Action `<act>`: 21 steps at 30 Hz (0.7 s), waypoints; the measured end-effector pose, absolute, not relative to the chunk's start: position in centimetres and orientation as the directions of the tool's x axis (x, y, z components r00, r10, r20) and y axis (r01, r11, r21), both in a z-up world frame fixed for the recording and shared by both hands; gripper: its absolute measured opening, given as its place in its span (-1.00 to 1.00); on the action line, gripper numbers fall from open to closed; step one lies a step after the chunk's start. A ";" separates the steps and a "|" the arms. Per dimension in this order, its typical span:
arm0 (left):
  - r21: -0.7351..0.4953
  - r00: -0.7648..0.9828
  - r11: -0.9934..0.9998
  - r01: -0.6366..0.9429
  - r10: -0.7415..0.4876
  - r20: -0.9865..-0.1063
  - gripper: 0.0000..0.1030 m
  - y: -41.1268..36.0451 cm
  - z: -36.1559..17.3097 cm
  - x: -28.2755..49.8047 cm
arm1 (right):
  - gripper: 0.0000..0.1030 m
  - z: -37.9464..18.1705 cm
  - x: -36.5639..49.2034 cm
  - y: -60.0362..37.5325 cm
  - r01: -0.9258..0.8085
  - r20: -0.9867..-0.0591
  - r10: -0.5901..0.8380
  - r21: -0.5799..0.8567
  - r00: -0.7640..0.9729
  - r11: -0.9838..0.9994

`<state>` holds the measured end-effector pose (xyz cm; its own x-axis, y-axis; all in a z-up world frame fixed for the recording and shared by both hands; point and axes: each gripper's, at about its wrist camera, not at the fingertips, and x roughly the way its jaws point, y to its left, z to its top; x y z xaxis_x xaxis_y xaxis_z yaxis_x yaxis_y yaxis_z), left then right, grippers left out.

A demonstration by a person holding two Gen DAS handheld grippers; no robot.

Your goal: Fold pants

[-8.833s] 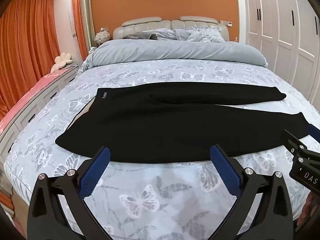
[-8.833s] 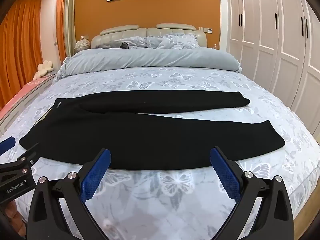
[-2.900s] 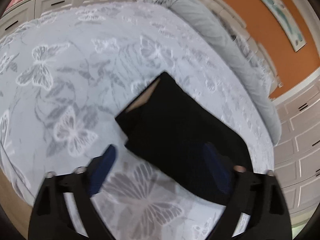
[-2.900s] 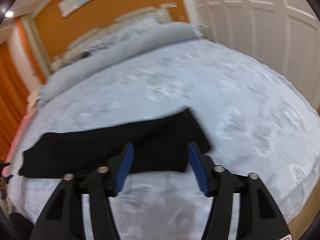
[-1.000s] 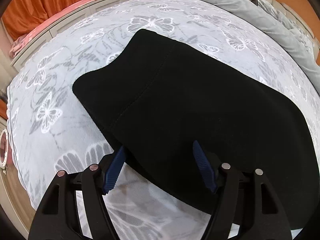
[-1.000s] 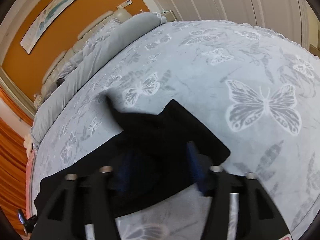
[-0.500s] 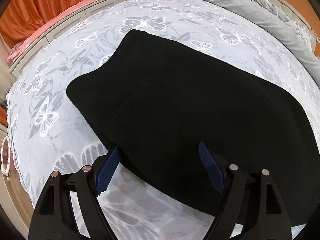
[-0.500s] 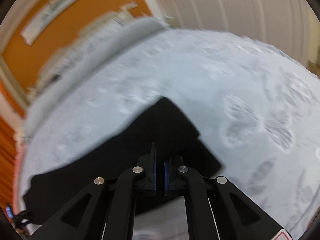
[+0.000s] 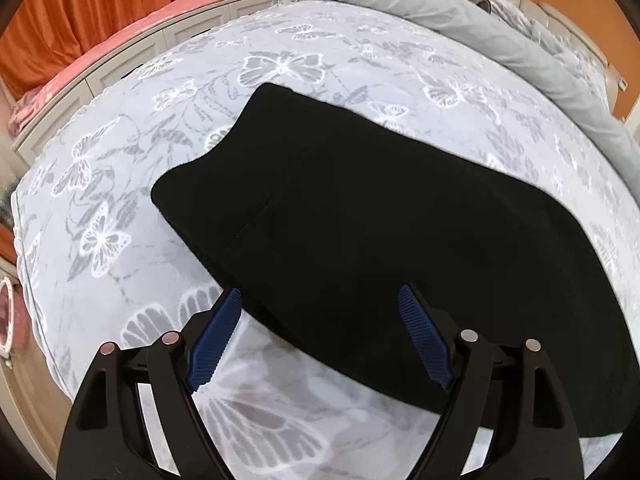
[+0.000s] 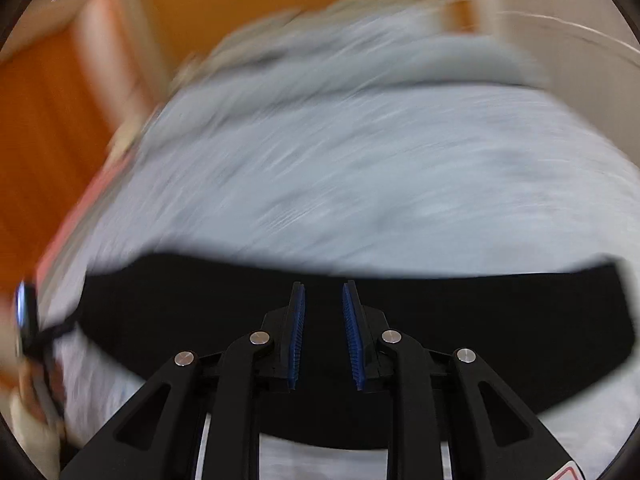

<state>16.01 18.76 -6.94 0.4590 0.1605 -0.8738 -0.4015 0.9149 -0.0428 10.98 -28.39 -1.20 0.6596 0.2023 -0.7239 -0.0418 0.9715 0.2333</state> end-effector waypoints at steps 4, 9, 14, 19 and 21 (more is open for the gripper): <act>-0.052 0.433 0.916 -0.397 0.137 -0.891 0.53 19.4 -7.8 15.9 | -0.30 -3.1 16.0 -17.9 -0.243 -0.761 0.318 0.215 0.565 0.946; 0.008 0.462 0.945 -0.327 0.168 -0.871 0.53 18.9 -9.0 15.9 | 0.19 -2.0 23.8 -13.0 -0.293 -0.724 0.399 0.276 0.563 0.915; 0.060 0.498 0.969 -0.239 0.175 -0.849 0.64 18.4 -9.3 16.6 | -0.07 -5.6 30.4 -8.7 -0.301 -0.807 0.363 0.241 0.466 0.923; 0.067 0.493 0.972 -0.225 0.173 -0.853 0.69 18.4 -9.6 16.8 | -0.90 -6.7 24.9 -5.0 -0.510 -0.826 0.368 0.115 0.428 0.852; 0.083 0.495 0.972 -0.219 0.183 -0.850 0.70 18.2 -9.8 16.7 | -0.89 -7.1 23.2 -4.8 -0.552 -0.839 0.363 0.091 0.406 0.829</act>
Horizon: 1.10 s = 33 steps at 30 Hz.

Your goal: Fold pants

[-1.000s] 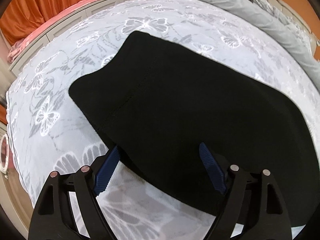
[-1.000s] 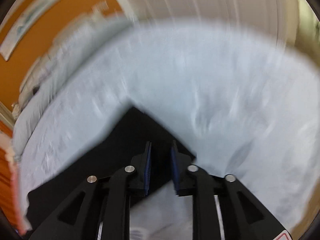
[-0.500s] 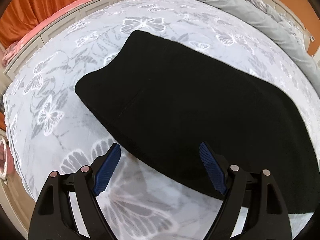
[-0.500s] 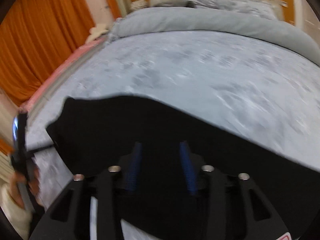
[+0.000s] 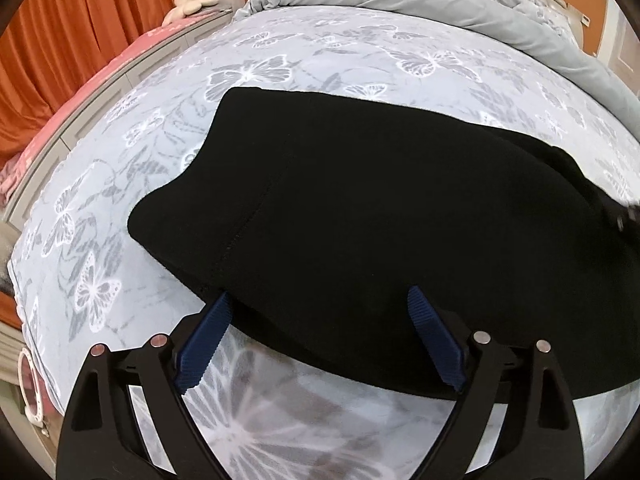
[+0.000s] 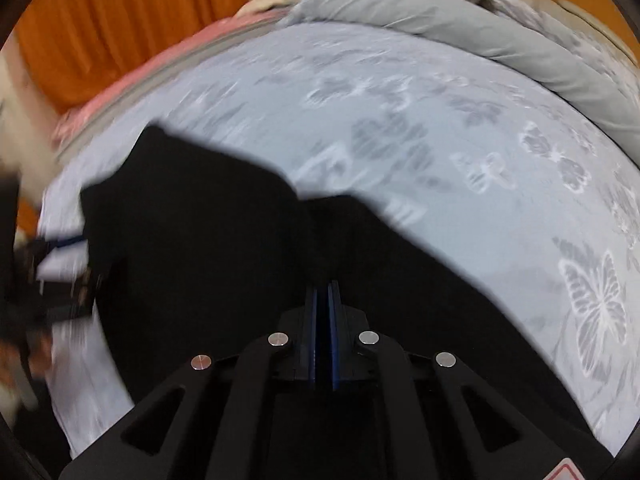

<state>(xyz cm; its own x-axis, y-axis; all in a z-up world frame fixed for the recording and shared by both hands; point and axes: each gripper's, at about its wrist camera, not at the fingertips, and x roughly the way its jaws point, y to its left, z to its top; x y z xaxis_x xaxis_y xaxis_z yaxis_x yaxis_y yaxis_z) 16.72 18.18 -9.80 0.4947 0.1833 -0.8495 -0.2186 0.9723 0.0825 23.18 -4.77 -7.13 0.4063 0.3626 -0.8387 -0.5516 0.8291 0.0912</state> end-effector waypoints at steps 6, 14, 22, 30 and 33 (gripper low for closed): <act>0.080 0.488 0.967 -0.243 0.193 -0.851 0.70 17.2 -9.9 16.6 | -0.59 -6.9 24.8 -6.9 -0.478 -0.813 0.472 0.282 0.341 0.832; 0.069 0.491 0.967 -0.244 0.185 -0.851 0.74 17.8 -10.1 16.4 | -0.21 -5.9 31.0 -8.6 -0.303 -0.740 0.573 0.490 0.352 0.818; 0.018 0.485 0.970 -0.241 0.136 -0.864 0.81 19.0 -10.2 16.2 | -0.81 -7.0 31.5 -4.1 -0.419 -0.833 0.439 0.286 0.336 0.862; 0.067 0.491 0.964 -0.259 0.191 -0.850 0.89 18.5 -10.2 16.4 | -0.97 -7.4 35.2 -7.6 -0.222 -0.777 0.355 0.278 0.521 0.935; 0.044 0.515 0.960 -0.275 0.185 -0.837 0.86 19.1 -9.2 16.1 | -0.88 -3.6 29.9 -7.4 -0.354 -0.699 0.446 0.285 0.559 0.891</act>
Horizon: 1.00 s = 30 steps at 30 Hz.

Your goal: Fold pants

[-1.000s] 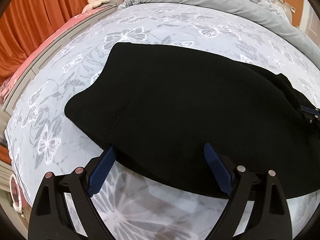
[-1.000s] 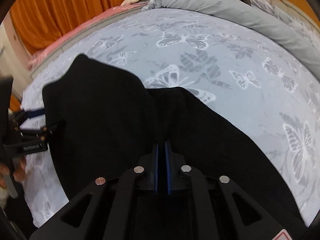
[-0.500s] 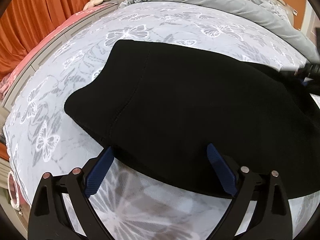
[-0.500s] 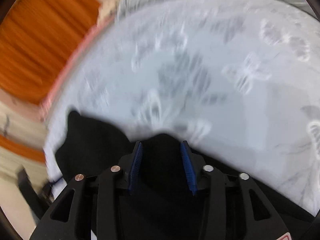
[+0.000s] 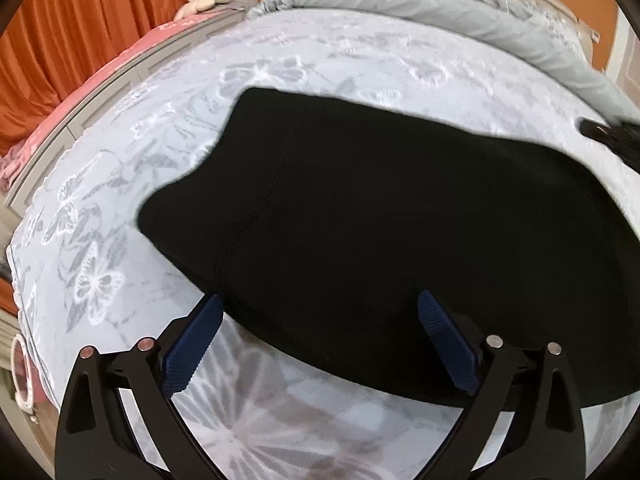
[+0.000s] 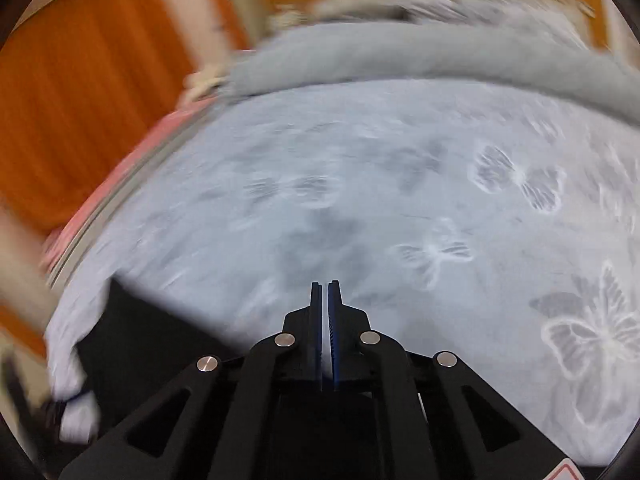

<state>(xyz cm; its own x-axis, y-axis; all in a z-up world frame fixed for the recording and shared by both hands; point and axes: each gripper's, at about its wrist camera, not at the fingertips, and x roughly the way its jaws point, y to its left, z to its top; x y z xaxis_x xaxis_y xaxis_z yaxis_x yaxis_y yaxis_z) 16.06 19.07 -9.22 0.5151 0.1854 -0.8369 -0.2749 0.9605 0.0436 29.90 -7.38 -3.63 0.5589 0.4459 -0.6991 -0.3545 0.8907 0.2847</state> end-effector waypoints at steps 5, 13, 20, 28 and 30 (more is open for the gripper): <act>0.036 0.517 0.950 -0.310 0.200 -0.832 0.86 19.7 -8.4 16.0 | -1.00 -8.3 28.8 -2.8 -0.422 -0.830 0.356 0.164 0.430 0.892; 0.124 0.482 0.948 -0.294 0.259 -0.837 0.89 19.0 -9.9 16.6 | -0.96 -5.5 29.7 -3.3 -0.329 -0.748 0.414 0.272 0.519 0.904; 0.124 0.477 0.949 -0.288 0.255 -0.841 0.86 18.8 -9.6 16.7 | -1.00 -8.2 29.0 -6.4 -0.238 -0.782 0.359 0.273 0.510 0.932; 0.124 0.490 0.952 -0.281 0.253 -0.834 0.86 18.5 -8.9 16.6 | -0.82 -5.7 20.4 -16.9 -0.177 -0.814 0.230 0.159 0.533 0.971; 0.130 0.486 0.949 -0.286 0.261 -0.834 0.86 18.2 -9.0 16.6 | -0.82 -7.0 18.0 -23.5 -0.034 -0.839 0.114 0.114 0.531 0.993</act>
<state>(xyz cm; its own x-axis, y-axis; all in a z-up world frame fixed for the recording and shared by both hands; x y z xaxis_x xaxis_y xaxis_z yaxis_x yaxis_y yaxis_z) 16.58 18.24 -9.00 0.4859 0.2611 -0.8341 -0.2861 0.9493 0.1304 17.97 -23.49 -7.03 0.5312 0.1144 -0.8395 -0.0341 0.9929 0.1137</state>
